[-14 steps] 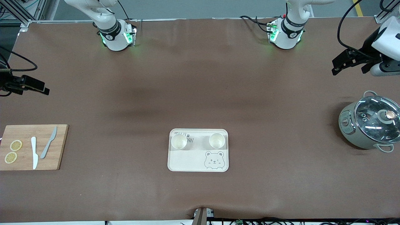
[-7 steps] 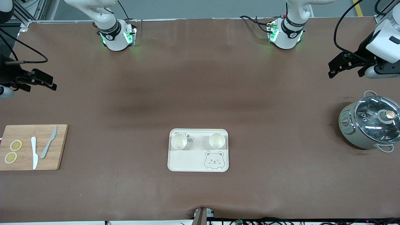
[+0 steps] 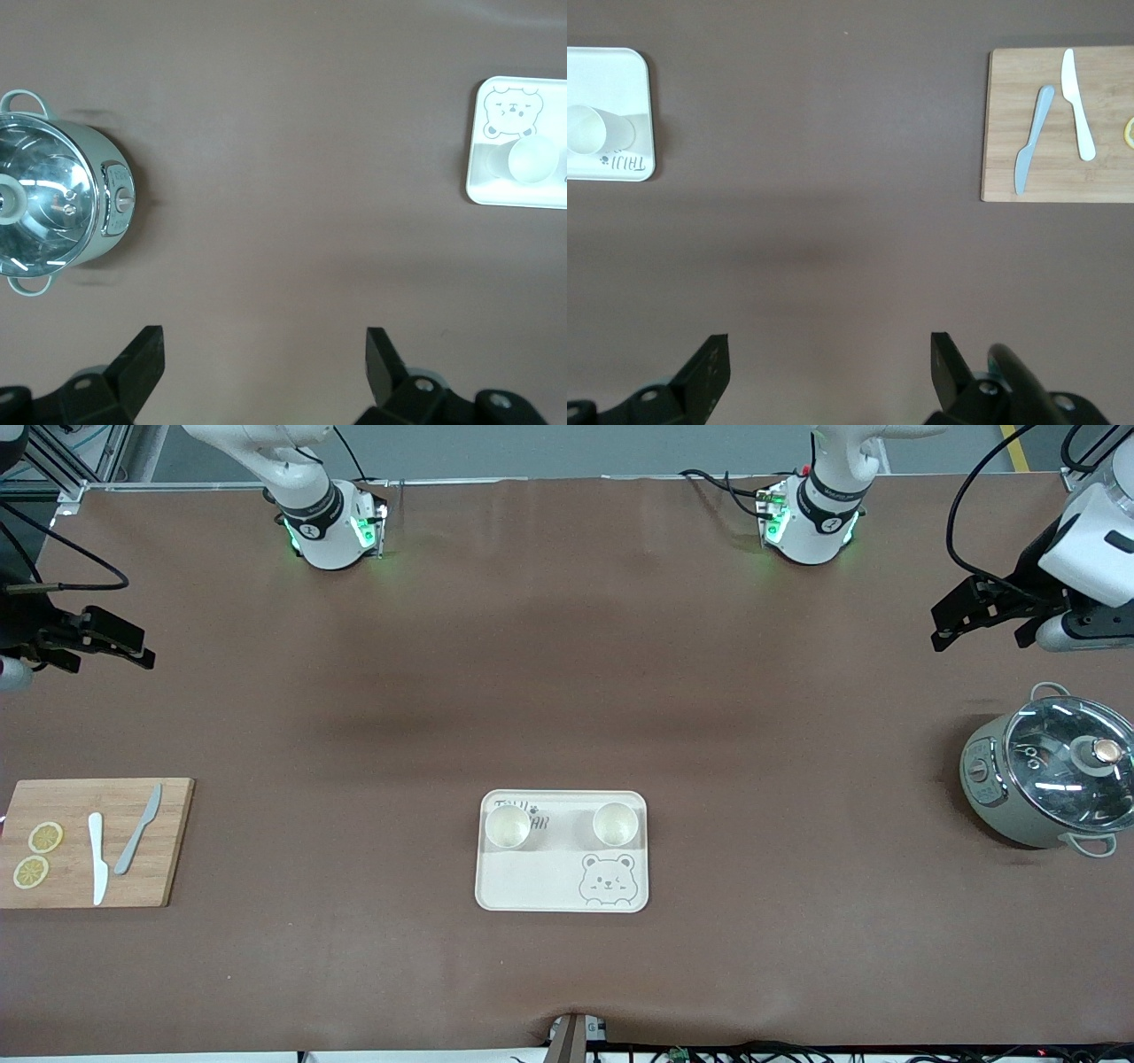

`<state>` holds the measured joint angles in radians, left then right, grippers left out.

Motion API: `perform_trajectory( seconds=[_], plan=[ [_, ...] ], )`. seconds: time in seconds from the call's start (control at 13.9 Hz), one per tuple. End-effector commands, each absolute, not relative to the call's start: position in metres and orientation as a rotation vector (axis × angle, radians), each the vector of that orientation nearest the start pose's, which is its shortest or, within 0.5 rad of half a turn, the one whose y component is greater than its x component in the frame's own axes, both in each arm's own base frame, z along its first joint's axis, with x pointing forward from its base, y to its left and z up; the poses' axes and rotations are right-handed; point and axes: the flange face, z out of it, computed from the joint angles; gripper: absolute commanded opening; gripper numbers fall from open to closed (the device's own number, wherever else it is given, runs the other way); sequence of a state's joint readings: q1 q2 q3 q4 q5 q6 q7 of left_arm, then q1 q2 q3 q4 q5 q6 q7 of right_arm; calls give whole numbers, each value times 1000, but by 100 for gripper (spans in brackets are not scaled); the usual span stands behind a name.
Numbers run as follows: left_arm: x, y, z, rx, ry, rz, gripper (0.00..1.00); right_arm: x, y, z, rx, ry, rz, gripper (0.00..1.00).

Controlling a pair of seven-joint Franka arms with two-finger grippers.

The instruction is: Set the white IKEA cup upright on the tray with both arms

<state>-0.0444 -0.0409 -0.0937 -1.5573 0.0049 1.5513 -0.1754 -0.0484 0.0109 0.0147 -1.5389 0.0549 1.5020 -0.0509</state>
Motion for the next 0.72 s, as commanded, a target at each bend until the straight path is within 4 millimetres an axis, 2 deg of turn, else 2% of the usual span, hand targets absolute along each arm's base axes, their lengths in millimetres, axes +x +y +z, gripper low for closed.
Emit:
perform_trajectory(
  seconds=[0.0,0.14,0.29,0.43,0.65],
  plan=[
    [532,-68,655,-3133,-39,-50,100,547,-24,642,-3101,-19,49,100],
    [532,-63,659,-3135,-51,-61,100,547,-25,651,-3107,-21,21,100],
    [533,-53,660,-3136,-65,-63,100,547,-25,651,-3116,-27,19,100],
    [533,-46,661,-3138,-7,-68,100,547,-27,651,-3116,-25,24,100],
    [532,-48,661,-3144,-31,-60,100,546,-25,651,-3116,-27,24,100]
  ],
)
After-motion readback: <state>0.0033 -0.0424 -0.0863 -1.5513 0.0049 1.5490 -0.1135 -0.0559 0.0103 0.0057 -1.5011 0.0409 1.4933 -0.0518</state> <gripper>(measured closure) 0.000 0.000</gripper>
